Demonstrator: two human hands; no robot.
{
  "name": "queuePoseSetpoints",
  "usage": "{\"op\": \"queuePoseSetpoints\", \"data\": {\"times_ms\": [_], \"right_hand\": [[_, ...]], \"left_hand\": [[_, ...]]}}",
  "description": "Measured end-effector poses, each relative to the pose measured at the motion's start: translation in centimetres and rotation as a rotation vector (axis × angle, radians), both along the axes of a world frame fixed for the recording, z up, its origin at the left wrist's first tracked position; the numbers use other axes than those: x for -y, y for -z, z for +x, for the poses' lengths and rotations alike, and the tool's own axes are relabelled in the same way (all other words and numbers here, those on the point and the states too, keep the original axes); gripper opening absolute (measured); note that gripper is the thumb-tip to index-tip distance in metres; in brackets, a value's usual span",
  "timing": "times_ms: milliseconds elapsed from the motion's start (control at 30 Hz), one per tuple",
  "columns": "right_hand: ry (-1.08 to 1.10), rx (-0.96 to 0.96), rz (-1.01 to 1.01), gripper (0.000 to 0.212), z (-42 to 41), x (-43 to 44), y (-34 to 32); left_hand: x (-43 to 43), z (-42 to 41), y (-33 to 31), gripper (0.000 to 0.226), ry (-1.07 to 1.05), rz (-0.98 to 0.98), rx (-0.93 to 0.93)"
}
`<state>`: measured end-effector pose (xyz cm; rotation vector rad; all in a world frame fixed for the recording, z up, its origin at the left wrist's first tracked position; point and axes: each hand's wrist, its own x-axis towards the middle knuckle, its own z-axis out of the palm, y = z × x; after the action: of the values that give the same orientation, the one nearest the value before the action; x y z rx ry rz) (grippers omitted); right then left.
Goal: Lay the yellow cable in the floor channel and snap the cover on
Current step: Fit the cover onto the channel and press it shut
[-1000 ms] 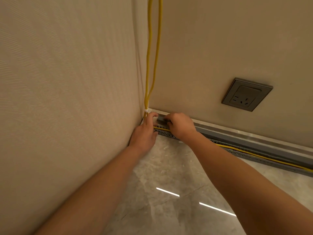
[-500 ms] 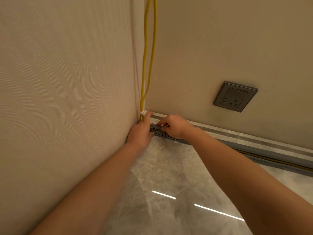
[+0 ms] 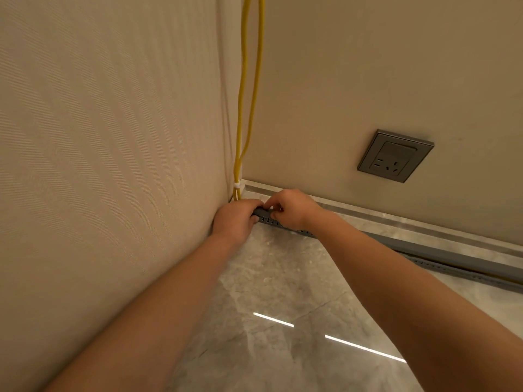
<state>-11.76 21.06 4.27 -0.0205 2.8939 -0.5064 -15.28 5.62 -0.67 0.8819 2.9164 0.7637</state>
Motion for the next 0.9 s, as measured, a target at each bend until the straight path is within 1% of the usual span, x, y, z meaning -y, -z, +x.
{"op": "queuePoseSetpoints", "data": {"times_ms": [200, 300, 400, 500, 567, 667, 733, 800, 867, 900], "right_hand": [[0.034, -0.128, 0.131, 0.017, 0.9, 1.1, 1.1], [0.023, -0.195, 0.203, 0.015, 1.0, 1.6, 1.4], [-0.03, -0.254, 0.266, 0.021, 1.4, 1.9, 2.1], [-0.057, -0.356, 0.292, 0.029, 1.9, 2.1, 3.2], [-0.098, -0.436, 0.299, 0.035, 2.2, 2.2, 3.8], [-0.144, -0.527, 0.371, 0.046, 2.7, 2.1, 4.6], [-0.141, -0.569, 0.382, 0.043, 2.7, 1.8, 4.9], [-0.118, -0.57, 0.374, 0.04, 2.8, 1.7, 5.1], [-0.079, -0.558, 0.338, 0.039, 3.0, 1.6, 5.1], [-0.042, -0.545, 0.29, 0.035, 3.0, 1.7, 5.0]], "left_hand": [[0.0, -0.1, 0.1, 0.032, -0.005, -0.018, -0.027], [0.0, 0.0, 0.2, 0.032, -0.003, -0.035, -0.065], [0.2, 0.2, 0.4, 0.027, 0.003, -0.06, -0.11], [0.4, 0.3, 0.8, 0.018, 0.012, -0.079, -0.161], [0.5, 0.4, 1.0, 0.017, 0.025, -0.076, -0.194], [0.7, 0.5, 1.5, 0.019, 0.061, -0.037, -0.246], [0.8, 0.5, 1.6, 0.029, 0.095, -0.042, -0.261], [0.8, 0.4, 1.8, 0.037, 0.102, -0.072, -0.252], [0.4, 0.1, 1.9, 0.035, 0.086, -0.093, -0.244], [0.3, 0.1, 2.0, 0.034, 0.08, -0.098, -0.24]]}}
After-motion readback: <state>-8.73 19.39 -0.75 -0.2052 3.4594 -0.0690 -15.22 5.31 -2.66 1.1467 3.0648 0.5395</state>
